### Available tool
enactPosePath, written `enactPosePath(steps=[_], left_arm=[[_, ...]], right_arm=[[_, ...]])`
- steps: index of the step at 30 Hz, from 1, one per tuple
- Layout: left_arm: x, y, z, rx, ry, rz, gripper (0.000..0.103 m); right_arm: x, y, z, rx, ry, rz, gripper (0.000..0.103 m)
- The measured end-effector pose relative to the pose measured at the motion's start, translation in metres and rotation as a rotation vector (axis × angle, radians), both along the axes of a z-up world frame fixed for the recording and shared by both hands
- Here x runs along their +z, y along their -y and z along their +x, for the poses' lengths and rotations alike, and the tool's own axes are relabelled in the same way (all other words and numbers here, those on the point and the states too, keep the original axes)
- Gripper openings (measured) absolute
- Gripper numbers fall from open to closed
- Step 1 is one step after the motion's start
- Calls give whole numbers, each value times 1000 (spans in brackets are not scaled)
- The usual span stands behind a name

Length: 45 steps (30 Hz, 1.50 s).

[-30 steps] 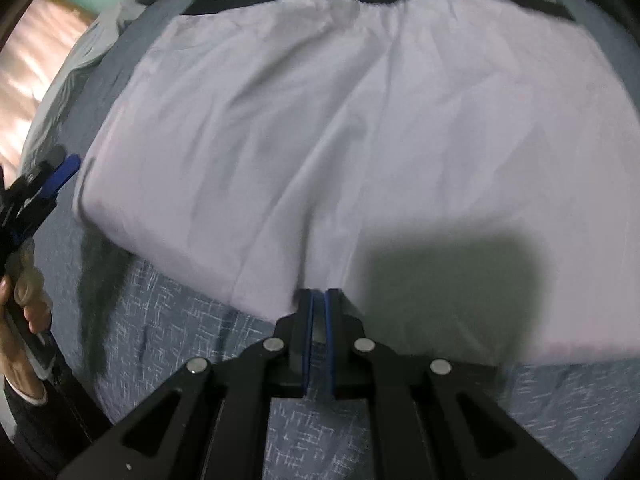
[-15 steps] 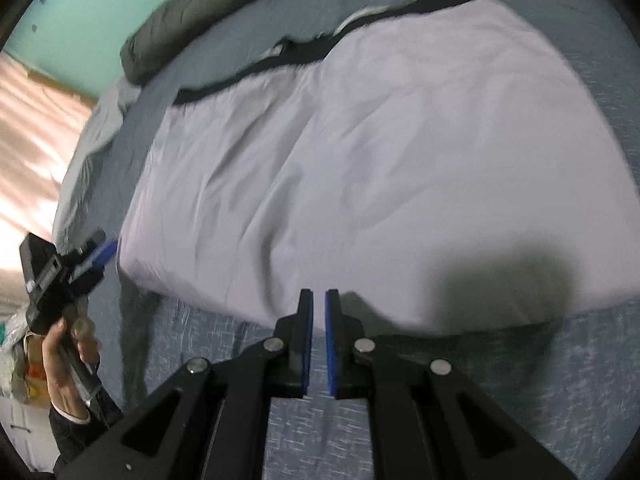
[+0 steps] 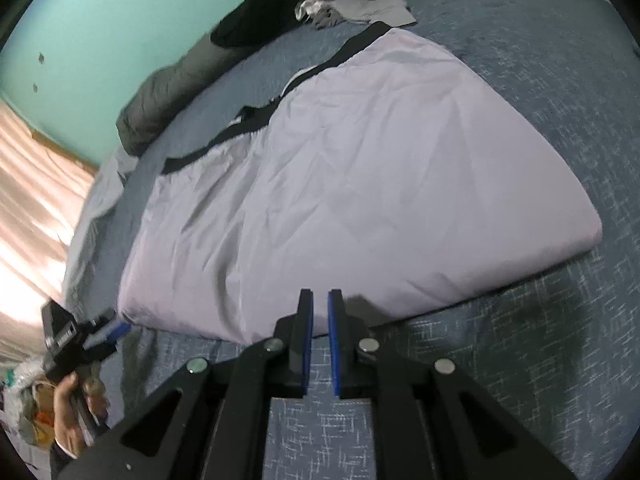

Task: Fold clothes
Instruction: 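Grasp the side edge of the grey jacket with the left gripper, then lift the side edge and fold it over the jacket middle, then release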

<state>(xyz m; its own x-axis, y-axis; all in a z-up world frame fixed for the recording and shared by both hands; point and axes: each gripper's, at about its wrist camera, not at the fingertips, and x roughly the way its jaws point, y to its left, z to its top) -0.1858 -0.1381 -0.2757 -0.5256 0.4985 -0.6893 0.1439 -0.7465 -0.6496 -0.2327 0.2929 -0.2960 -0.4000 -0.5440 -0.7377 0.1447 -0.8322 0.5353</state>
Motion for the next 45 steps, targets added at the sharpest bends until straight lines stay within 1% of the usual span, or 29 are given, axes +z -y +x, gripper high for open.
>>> enactPosePath(steps=[5,12,18,19,20,21,22,23,25,27,28,32,37,41,43,45], left_arm=[[-4,1,-3,34,6,31,63],[-20,-12,-20,61,14,88,63],[-27,-22,-34,91,-5,102,62],[-26,-24,-35,91,-14,104,61],[-26,-26,-37,91,-24,110,57],[-25,-28,-38,88,-32,115,45],[-23,-30,-40,84,-39,116,37],[-20,-33,-41,80,-47,112,34],[-13,-37,-41,71,-65,104,20],[-5,-43,-41,61,-87,92,14],[-1,-44,-42,61,-95,93,12],[18,-52,-44,55,-132,89,10],[52,-77,-51,11,-201,71,8],[86,-111,-59,-47,-268,58,8],[103,-136,-67,-94,-297,72,8],[116,-166,-74,-154,-320,59,8]], right_arm=[[-10,-4,11,-13,-13,-49,7],[-16,-13,12,-27,-30,-66,7],[-18,-17,13,-23,-40,-76,7],[-20,-19,13,-26,-37,-79,7],[-21,-20,13,-30,-33,-83,7],[-22,-21,13,-35,-31,-87,7],[-23,-22,13,-39,-29,-90,7],[-23,-23,13,-42,-28,-93,7],[-23,-25,13,-47,-28,-99,7],[-22,-26,14,-51,-30,-110,7],[-22,-27,14,-53,-31,-114,7],[-22,-30,15,-60,-30,-127,7],[-21,-42,17,-88,-38,-150,7],[-21,-53,18,-114,-42,-164,7],[-22,-59,18,-127,-39,-174,7],[-23,-66,19,-139,-37,-181,7]])
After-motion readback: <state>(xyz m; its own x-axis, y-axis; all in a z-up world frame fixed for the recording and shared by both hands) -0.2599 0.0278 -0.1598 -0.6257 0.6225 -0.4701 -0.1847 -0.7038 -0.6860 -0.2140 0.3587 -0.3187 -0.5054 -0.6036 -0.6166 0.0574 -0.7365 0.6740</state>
